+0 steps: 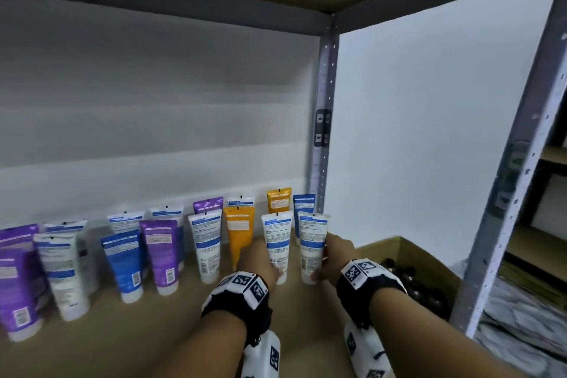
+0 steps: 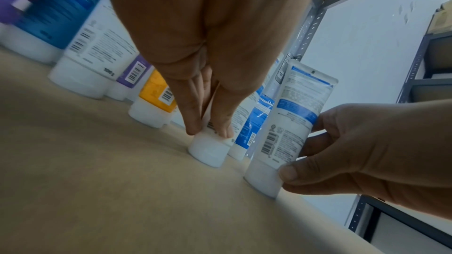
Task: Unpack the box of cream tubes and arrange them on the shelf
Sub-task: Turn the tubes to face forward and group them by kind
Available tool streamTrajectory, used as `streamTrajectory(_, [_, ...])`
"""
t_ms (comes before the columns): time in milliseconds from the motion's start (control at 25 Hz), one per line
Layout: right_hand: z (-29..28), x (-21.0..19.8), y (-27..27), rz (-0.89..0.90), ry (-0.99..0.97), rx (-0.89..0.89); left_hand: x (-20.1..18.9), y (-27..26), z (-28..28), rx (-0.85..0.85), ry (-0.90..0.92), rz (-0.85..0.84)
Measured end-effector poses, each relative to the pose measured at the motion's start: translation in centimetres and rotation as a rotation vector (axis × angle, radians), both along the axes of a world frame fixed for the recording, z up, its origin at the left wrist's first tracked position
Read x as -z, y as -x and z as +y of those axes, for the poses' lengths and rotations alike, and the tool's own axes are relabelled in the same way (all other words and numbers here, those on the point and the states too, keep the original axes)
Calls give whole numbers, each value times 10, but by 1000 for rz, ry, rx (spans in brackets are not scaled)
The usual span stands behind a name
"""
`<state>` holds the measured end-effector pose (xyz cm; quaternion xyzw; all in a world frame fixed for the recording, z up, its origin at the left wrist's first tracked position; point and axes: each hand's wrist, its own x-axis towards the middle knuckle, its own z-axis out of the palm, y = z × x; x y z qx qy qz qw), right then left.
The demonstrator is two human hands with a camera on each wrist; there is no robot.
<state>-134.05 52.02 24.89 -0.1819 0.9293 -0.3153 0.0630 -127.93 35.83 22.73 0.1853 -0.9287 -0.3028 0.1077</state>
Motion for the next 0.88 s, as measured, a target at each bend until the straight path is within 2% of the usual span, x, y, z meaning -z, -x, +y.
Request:
streamTrajectory(360, [-16, 5, 36, -27, -19, 15, 6, 37, -5, -14, 8, 23])
streamTrajectory(640, [-16, 6, 48, -55, 41, 12, 6, 41, -3, -60, -31, 38])
streamTrajectory(880, [-18, 5, 52, -31, 82, 13, 5, 40, -5, -19, -26, 2])
